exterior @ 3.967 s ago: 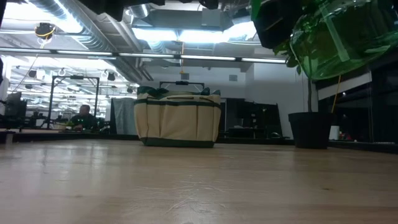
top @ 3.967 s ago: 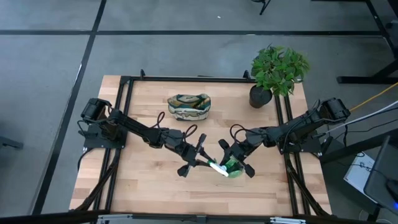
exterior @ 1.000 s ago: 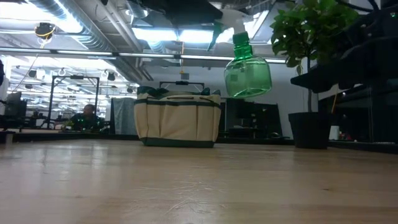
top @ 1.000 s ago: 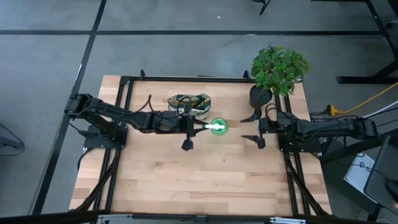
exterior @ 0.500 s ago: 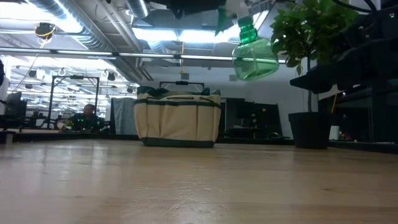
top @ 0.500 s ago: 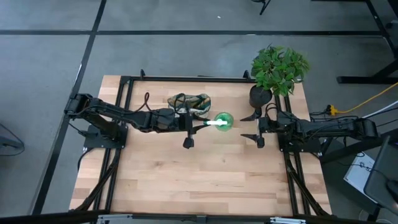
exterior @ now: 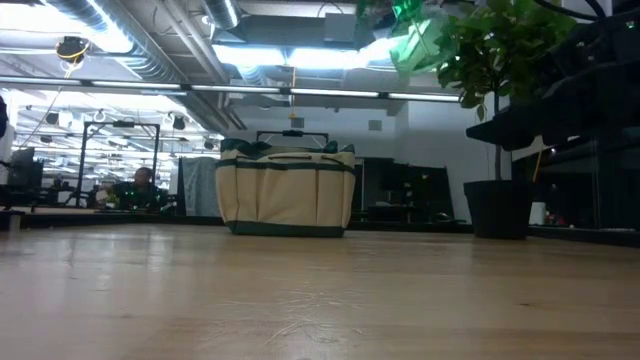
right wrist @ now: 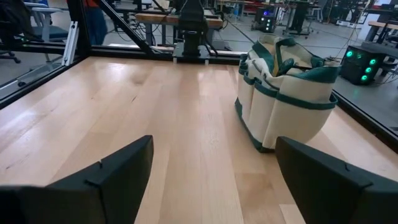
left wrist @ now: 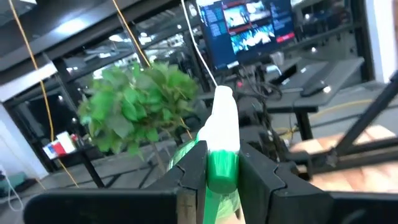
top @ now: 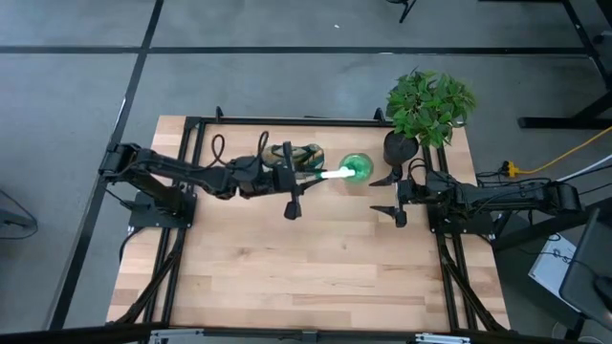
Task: Pick & Place Garden tools in Gardening bag
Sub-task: Put the green spray bottle into the light brown gardening bag
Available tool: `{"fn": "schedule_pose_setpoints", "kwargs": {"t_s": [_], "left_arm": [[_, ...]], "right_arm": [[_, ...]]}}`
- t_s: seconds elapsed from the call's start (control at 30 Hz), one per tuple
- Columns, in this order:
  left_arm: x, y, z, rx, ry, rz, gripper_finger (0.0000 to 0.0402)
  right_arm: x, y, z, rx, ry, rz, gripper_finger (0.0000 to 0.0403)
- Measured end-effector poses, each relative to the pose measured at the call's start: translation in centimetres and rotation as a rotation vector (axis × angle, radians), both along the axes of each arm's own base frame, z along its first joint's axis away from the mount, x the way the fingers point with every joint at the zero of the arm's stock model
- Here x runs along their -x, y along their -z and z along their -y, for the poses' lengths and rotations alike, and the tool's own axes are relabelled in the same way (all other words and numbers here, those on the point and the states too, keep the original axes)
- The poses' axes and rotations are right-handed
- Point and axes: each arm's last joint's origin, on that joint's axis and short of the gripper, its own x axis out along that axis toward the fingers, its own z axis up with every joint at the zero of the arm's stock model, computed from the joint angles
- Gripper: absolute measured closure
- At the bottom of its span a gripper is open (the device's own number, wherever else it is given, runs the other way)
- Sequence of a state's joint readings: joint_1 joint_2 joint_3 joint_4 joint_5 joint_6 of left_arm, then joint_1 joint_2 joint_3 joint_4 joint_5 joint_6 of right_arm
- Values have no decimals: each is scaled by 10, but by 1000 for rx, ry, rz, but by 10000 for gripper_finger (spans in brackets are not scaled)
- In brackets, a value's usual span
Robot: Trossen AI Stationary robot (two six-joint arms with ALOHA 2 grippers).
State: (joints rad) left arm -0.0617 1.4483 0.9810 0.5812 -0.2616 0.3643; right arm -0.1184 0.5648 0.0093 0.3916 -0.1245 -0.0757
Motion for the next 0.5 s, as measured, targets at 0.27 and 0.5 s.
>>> {"fn": "schedule_pose_setpoints", "kwargs": {"t_s": [0.27, 0.5], "left_arm": [[-3, -23, -10, -7, 41, 68, 342], [-3, -37, -18, 40, -28, 126, 342]], "right_arm": [[0, 0, 0, 0, 0, 0, 62], [0, 0, 0, 0, -1, 0, 62]]}}
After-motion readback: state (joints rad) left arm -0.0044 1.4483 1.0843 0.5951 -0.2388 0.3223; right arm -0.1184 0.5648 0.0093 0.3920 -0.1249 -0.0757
